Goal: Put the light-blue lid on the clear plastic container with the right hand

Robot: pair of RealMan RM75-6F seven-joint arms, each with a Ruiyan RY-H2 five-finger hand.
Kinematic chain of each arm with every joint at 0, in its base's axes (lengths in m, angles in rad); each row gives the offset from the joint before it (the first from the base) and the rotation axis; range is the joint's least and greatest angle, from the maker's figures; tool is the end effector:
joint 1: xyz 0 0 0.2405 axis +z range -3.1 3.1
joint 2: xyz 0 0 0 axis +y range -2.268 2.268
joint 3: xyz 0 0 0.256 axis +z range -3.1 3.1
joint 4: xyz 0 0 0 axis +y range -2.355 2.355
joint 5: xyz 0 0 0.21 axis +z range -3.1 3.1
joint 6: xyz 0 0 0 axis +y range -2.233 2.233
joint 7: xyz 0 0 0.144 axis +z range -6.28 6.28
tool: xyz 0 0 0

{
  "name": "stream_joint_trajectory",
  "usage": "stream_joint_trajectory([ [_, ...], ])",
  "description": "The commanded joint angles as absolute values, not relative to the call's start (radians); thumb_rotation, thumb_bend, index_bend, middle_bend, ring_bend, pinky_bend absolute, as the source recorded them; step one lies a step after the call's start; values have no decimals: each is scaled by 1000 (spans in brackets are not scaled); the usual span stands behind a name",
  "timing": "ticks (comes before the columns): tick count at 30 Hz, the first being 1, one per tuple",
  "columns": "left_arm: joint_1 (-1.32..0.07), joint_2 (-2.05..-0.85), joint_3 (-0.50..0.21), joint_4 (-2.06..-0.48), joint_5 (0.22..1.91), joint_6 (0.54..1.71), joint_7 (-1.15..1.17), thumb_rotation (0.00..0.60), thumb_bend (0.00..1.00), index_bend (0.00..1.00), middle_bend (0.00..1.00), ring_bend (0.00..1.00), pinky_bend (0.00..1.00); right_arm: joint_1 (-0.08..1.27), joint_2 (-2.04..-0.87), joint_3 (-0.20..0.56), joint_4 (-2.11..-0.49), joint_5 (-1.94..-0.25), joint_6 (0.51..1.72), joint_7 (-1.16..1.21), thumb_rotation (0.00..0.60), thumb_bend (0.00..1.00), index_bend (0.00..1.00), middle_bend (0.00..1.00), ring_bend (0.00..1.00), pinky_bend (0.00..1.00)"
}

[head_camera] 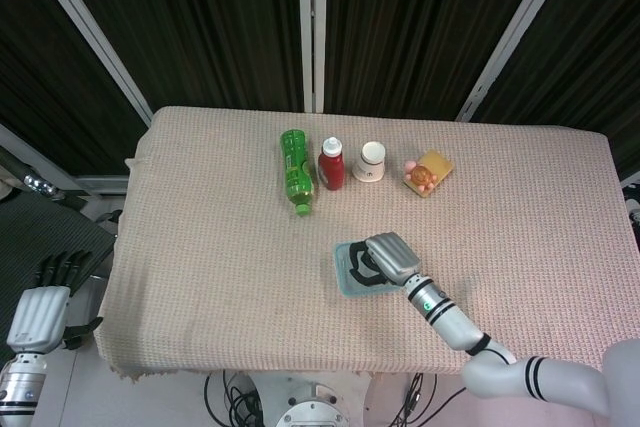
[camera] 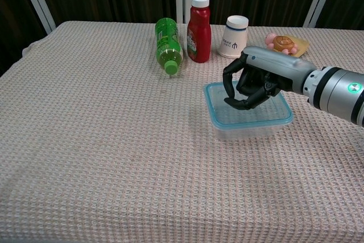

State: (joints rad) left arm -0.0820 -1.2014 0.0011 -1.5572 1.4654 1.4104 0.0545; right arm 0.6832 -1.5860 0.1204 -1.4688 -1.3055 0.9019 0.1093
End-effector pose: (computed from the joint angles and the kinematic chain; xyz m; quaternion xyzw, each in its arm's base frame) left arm -0.3270 0.1685 0.1223 -0.6131 -0.4235 -0.3363 0.5760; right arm -0.1510 -0.3081 -0.0438 0.7051 -0.5052 0.4184 0.2694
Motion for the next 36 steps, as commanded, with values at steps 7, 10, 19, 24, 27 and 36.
stream_joint_trajectory([
  [7, -80, -1205, 3, -1550, 1464, 1410, 49, 600, 0, 87, 67, 0, 0, 686, -1615, 112, -1428, -1297, 877, 108, 600, 670, 1000, 949, 849, 962],
  [10, -79, -1206, 3, -1547, 1464, 1411, 45, 600, 0, 87, 67, 0, 0, 683, -1619, 110, -1424, -1299, 878, 104, 600, 670, 1000, 949, 848, 962],
  [19, -79, -1209, 0, -1538, 1471, 1419, 36, 600, 0, 87, 67, 0, 0, 636, -1561, 114, -1494, -1374, 1016, 69, 600, 664, 996, 949, 836, 961],
  [24, -81, -1221, -6, -1517, 1483, 1434, 32, 600, 0, 87, 67, 0, 0, 543, -1469, 98, -1553, -1409, 1193, -66, 600, 591, 821, 862, 733, 933],
  [27, -84, -1231, -12, -1502, 1491, 1442, 30, 600, 0, 87, 67, 0, 0, 470, -1408, 82, -1594, -1405, 1291, -135, 600, 412, 600, 715, 604, 796],
  [36, -105, -1262, -31, -1480, 1516, 1462, 52, 600, 0, 87, 67, 0, 0, 275, -1219, 3, -1723, -1419, 1481, -152, 600, 90, 3, 127, 6, 25],
])
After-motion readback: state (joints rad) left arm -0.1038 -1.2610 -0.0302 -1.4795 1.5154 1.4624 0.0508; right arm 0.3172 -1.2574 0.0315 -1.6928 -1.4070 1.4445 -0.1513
